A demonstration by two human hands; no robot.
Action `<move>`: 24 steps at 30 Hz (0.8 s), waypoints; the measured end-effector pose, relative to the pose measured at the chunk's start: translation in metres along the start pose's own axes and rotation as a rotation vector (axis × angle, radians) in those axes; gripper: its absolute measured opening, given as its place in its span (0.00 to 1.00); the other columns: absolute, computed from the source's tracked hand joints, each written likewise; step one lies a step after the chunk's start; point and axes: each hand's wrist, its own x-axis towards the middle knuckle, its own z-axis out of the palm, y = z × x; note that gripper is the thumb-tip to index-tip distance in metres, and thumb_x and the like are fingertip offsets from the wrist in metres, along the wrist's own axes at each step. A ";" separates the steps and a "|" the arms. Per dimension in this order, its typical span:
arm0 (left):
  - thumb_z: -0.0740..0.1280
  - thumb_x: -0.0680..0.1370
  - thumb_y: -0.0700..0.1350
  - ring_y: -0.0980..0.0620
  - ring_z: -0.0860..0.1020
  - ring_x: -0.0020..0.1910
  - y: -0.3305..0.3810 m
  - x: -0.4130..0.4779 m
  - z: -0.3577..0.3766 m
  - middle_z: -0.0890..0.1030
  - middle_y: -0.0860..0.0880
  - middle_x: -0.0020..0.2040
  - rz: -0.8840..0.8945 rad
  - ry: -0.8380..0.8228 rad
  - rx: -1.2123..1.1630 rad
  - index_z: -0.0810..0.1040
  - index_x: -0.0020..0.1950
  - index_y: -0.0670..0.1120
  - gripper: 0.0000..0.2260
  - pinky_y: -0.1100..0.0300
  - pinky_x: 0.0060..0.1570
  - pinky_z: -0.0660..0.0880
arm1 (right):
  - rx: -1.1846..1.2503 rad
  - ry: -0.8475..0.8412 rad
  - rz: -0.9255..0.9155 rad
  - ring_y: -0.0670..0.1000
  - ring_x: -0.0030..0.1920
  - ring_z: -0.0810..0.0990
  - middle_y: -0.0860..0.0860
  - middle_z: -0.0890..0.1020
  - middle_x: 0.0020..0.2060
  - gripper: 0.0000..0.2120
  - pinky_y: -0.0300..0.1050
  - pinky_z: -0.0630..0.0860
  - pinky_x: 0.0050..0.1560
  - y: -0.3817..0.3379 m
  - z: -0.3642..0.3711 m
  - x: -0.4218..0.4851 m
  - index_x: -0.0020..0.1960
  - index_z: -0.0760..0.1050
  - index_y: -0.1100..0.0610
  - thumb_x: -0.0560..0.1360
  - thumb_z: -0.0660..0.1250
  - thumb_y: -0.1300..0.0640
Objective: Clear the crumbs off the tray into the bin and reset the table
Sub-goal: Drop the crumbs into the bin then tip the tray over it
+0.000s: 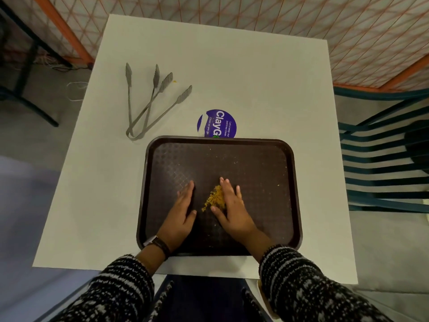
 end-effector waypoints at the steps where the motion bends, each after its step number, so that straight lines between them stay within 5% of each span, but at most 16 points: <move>1: 0.57 0.75 0.43 0.57 0.48 0.75 -0.001 -0.001 0.001 0.52 0.50 0.77 0.000 -0.007 -0.001 0.46 0.75 0.52 0.31 0.71 0.70 0.38 | 0.042 -0.041 0.017 0.49 0.76 0.43 0.46 0.50 0.76 0.34 0.48 0.41 0.75 -0.002 0.002 -0.003 0.76 0.44 0.51 0.77 0.54 0.40; 4: 0.57 0.74 0.43 0.64 0.45 0.73 0.003 -0.001 0.003 0.50 0.55 0.75 -0.007 -0.025 -0.021 0.45 0.74 0.54 0.32 0.74 0.68 0.37 | 0.109 -0.067 0.047 0.49 0.75 0.44 0.44 0.51 0.76 0.33 0.49 0.46 0.75 -0.007 0.002 -0.012 0.76 0.43 0.46 0.78 0.57 0.43; 7: 0.56 0.76 0.44 0.69 0.42 0.70 0.009 0.003 0.006 0.48 0.59 0.74 0.003 -0.016 -0.026 0.46 0.74 0.54 0.29 0.67 0.71 0.40 | -0.088 0.066 -0.007 0.44 0.75 0.42 0.45 0.49 0.75 0.37 0.52 0.42 0.75 -0.003 0.001 -0.021 0.76 0.44 0.51 0.76 0.60 0.43; 11: 0.59 0.79 0.41 0.59 0.43 0.73 0.018 0.013 0.011 0.49 0.57 0.75 -0.007 -0.033 -0.012 0.46 0.76 0.51 0.30 0.61 0.72 0.42 | -0.339 0.101 0.171 0.48 0.75 0.35 0.50 0.41 0.75 0.49 0.54 0.29 0.71 0.010 0.003 -0.032 0.76 0.42 0.54 0.68 0.59 0.30; 14: 0.61 0.77 0.42 0.57 0.40 0.74 0.017 0.023 0.014 0.43 0.54 0.75 0.060 -0.111 0.168 0.41 0.76 0.48 0.35 0.59 0.72 0.38 | -0.380 0.129 0.255 0.50 0.75 0.35 0.51 0.40 0.75 0.50 0.57 0.29 0.70 0.018 -0.001 -0.032 0.76 0.42 0.56 0.67 0.57 0.28; 24: 0.52 0.71 0.70 0.53 0.35 0.74 -0.008 0.047 -0.024 0.38 0.52 0.75 0.198 -0.214 0.736 0.38 0.75 0.48 0.43 0.59 0.64 0.20 | -0.470 0.061 0.114 0.49 0.75 0.35 0.51 0.40 0.75 0.50 0.55 0.23 0.68 0.037 -0.038 -0.010 0.76 0.41 0.55 0.67 0.58 0.29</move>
